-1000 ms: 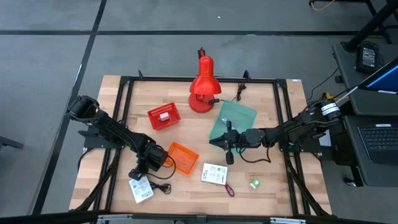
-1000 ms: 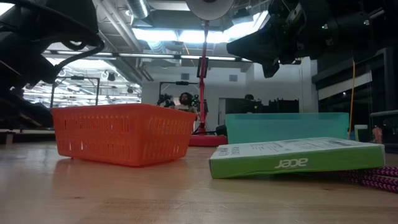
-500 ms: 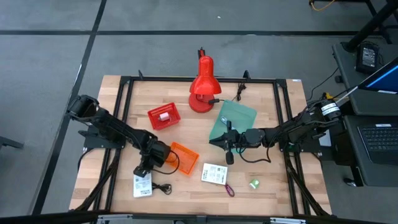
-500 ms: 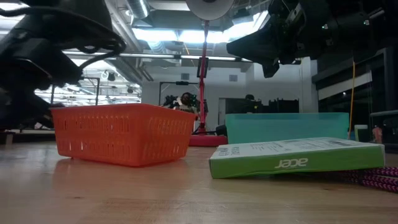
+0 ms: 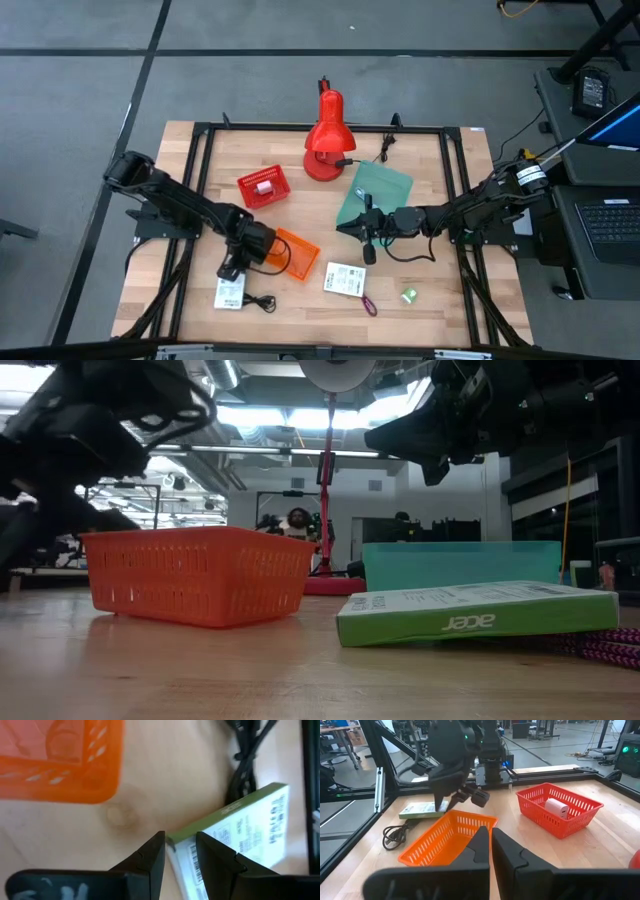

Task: Pick and place items into bin
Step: Put the left white card reader box into the orange bin

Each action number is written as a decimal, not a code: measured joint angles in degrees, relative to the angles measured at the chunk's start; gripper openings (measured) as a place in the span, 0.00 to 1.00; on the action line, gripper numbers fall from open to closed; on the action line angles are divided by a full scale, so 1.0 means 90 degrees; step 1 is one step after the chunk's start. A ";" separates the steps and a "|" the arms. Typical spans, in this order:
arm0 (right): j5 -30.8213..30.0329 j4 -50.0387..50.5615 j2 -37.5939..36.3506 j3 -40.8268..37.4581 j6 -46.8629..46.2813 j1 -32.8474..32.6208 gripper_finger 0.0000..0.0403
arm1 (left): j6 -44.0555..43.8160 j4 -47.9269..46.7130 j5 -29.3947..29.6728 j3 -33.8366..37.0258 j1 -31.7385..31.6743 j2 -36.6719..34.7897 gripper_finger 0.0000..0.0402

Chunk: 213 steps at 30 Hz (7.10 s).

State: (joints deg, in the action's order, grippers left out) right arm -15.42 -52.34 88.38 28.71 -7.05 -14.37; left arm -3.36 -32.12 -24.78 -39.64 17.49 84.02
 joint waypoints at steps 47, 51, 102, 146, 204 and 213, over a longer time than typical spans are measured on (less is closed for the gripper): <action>0.0001 0.0009 0.0000 0.0000 0.0002 -0.0001 0.01 | -0.0378 -0.0238 0.1296 -0.0162 0.0081 -0.1077 0.39; 0.0002 0.0009 0.0000 0.0000 0.0002 -0.0002 0.01 | -0.0387 -0.0267 0.1305 -0.0162 0.0081 -0.1077 0.39; 0.0002 0.0138 0.0000 0.0000 -0.0702 0.0000 0.01 | -0.0045 -0.1418 -0.0470 0.0013 -0.1817 -0.1225 0.58; 0.0004 0.0078 0.0000 0.0000 -0.0835 -0.0015 0.01 | 0.0511 -0.0221 -0.1269 0.0629 -0.1238 -0.0306 0.58; 0.0002 -0.0007 0.0002 0.0000 -0.0848 -0.0015 0.01 | 0.1461 0.0455 -0.2266 0.0629 -0.0858 0.0625 0.57; 0.0004 -0.0024 0.0002 0.0000 -0.0852 -0.0015 0.01 | 0.1462 0.0460 -0.2274 0.0629 -0.0852 0.0625 0.57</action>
State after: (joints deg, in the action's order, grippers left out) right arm -15.38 -52.56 88.40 28.71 -14.72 -14.50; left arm 9.79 -27.99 -45.24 -33.98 9.82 89.65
